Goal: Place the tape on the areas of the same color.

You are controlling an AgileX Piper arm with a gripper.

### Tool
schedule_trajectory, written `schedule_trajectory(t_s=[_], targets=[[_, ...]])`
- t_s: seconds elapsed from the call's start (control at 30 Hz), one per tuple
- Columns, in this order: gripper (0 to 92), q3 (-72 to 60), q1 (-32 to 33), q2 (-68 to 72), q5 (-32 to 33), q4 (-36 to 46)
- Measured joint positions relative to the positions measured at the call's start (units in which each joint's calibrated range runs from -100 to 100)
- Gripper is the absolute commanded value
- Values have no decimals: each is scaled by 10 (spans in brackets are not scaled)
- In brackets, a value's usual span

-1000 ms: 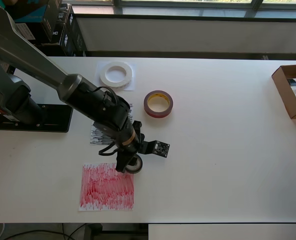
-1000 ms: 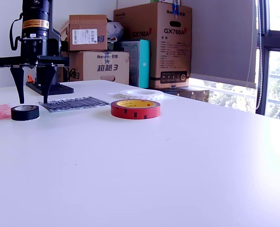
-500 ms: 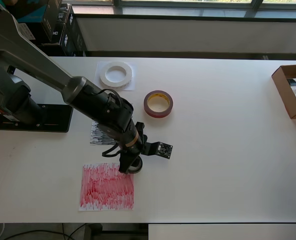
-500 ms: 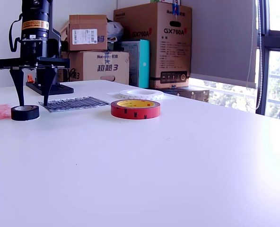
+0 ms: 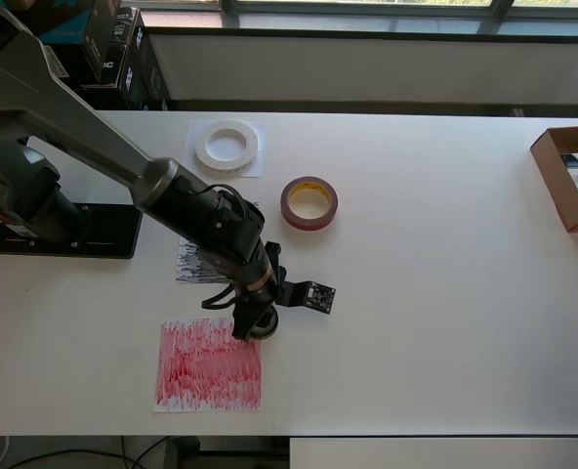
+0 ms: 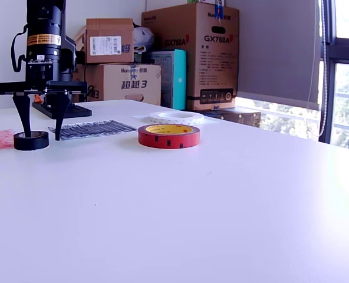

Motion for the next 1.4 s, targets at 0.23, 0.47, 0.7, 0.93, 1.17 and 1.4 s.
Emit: schedule_trajectory(t_s=[0.23,0.47,0.7,0.93,1.17,1.4], targets=[[23,3,0,0,0,1],[0,9,0,0,0,0],[0,0,10,-11,0,4],[0,10,61,-49,0,1],[0,60,139,-94,0,1],[0,143,203,-154,0,-10]])
